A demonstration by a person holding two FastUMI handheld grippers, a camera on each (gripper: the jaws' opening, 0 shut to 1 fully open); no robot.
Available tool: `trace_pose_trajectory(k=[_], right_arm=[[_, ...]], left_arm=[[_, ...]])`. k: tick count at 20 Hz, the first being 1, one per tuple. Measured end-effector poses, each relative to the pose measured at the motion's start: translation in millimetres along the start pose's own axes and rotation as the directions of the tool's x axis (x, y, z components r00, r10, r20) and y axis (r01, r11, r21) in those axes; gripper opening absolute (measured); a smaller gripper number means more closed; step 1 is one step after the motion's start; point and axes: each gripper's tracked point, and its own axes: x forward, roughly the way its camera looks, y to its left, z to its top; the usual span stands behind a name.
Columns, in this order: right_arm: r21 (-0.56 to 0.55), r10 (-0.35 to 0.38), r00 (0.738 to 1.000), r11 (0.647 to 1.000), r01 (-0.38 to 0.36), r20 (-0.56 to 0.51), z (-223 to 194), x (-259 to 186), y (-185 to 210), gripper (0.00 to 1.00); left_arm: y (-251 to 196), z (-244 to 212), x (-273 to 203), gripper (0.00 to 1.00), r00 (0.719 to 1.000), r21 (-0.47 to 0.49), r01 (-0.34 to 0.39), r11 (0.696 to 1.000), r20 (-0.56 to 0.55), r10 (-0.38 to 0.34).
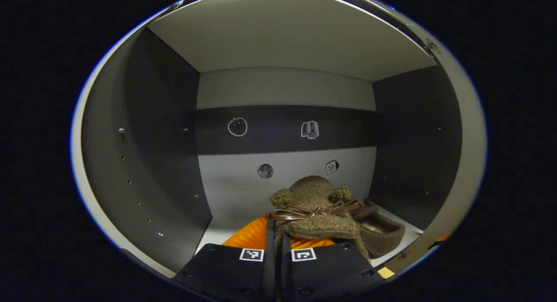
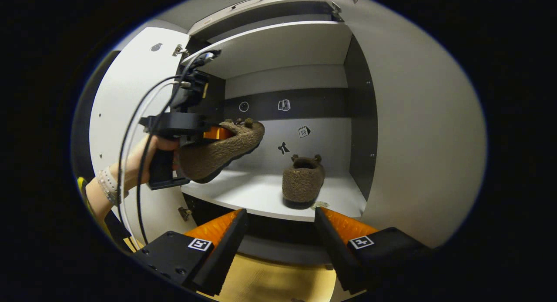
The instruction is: Grab one shoe with the right hand and put it into the shoe cabinet, grab the other shoe with the left hand and put it into the shoe cabinet; then close the right door with the right hand and the left door with the left hand.
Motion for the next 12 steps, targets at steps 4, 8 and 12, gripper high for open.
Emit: trace_pose_trajectory(k=[4,8,12], right_arm=[[0.012,0.020,1.000,1.000,-0.020,-0.011,1.1,2.3,2.0,0.98],[0.023,0.020,1.000,1.000,-0.020,-0.007,6.1,4.0,-0.8,0.98],[0.034,0.011,1.000,0.999,-0.010,-0.024,4.2,5.9,-3.9,0.98]], left_arm=[[-2.6,-25.1,38.9,0.09,0.997,-0.039,0.008,0.999,-0.073,-0.011],[1.8,-53.2,63.2,0.09,0.990,-0.038,-0.024,0.999,-0.138,0.019],[-0.9,-72.6,76.1,0.14,0.981,-0.017,-0.021,1.000,-0.193,0.017]])
